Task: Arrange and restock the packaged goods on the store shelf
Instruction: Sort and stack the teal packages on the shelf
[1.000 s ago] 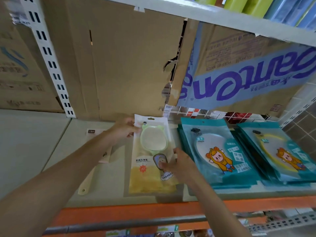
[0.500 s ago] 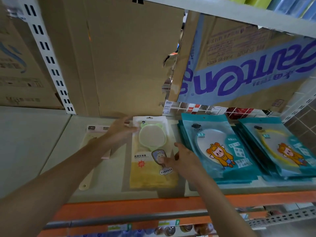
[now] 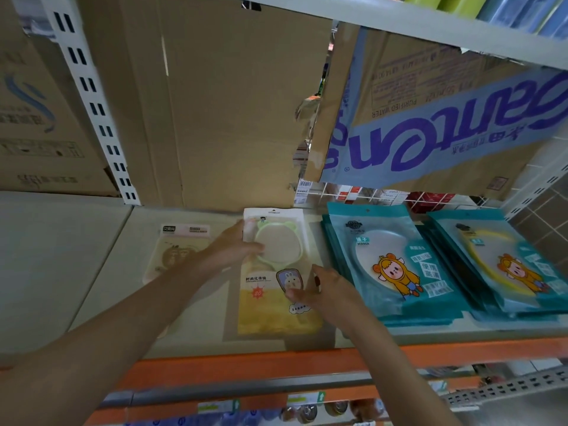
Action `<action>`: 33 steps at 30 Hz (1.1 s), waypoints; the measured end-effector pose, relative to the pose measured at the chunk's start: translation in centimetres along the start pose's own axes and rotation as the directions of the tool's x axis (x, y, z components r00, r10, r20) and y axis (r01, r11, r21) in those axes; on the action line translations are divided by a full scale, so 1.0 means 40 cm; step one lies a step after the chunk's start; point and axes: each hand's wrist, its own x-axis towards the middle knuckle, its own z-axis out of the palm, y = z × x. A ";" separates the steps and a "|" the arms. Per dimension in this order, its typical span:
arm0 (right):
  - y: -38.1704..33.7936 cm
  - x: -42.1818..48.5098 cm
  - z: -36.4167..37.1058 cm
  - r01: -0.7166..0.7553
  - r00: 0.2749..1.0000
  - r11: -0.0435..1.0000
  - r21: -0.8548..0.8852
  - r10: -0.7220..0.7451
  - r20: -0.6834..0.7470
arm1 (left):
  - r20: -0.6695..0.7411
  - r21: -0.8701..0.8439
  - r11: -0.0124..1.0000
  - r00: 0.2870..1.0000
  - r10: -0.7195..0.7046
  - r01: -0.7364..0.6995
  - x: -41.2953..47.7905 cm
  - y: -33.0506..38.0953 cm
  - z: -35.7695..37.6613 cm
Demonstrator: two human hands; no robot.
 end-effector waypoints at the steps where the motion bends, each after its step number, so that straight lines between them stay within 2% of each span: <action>1: -0.001 0.001 0.000 -0.005 1.000 1.000 -0.009 0.005 0.005 | -0.004 0.004 1.000 1.000 -0.003 0.003 -0.001 0.002 0.000; 6: -0.005 0.000 0.000 -0.015 1.000 1.000 -0.008 0.015 0.003 | -0.021 0.001 1.000 1.000 -0.014 0.014 0.000 0.006 0.004; 8: -0.007 0.000 -0.007 -0.010 0.997 1.000 0.004 0.011 -0.077 | -0.049 0.006 1.000 0.999 0.017 -0.017 0.000 0.006 0.001; 11: -0.011 0.005 -0.020 0.047 0.965 0.993 -0.104 -0.073 -0.253 | -0.155 0.215 0.970 0.977 0.146 -0.111 -0.010 0.010 -0.024; 13: -0.021 0.011 -0.022 0.067 0.936 0.966 -0.251 -0.148 -0.319 | -0.178 0.471 0.869 0.948 0.263 -0.153 -0.016 0.008 -0.054; 15: -0.037 0.018 -0.021 0.072 0.912 0.927 -0.369 -0.211 -0.352 | -0.155 0.700 0.698 0.921 0.358 -0.153 -0.024 0.004 -0.087; 17: -0.062 0.018 -0.016 0.097 0.905 0.902 -0.421 -0.256 -0.340 | -0.126 0.813 0.563 0.897 0.424 -0.152 -0.049 -0.001 -0.115; 18: -0.076 0.016 -0.012 0.118 0.902 0.891 -0.438 -0.280 -0.327 | -0.126 0.828 0.542 0.896 0.427 -0.142 -0.069 -0.002 -0.127; 22: -0.149 0.014 0.018 0.232 0.891 0.848 -0.477 -0.382 -0.247 | -0.181 0.832 0.552 0.914 0.363 -0.054 -0.164 -0.034 -0.184; 26: -0.231 0.007 0.062 0.365 0.866 0.810 -0.459 -0.476 -0.151 | -0.286 0.830 0.547 0.926 0.247 0.110 -0.277 -0.078 -0.266; 29: -0.275 -0.013 0.091 0.438 0.834 0.791 -0.427 -0.535 -0.134 | -0.361 0.803 0.564 0.910 0.202 0.193 -0.360 -0.106 -0.311; 33: -0.331 -0.064 0.129 0.485 0.819 0.780 -0.396 -0.564 -0.109 | -0.434 0.740 0.637 0.877 0.205 0.217 -0.465 -0.139 -0.343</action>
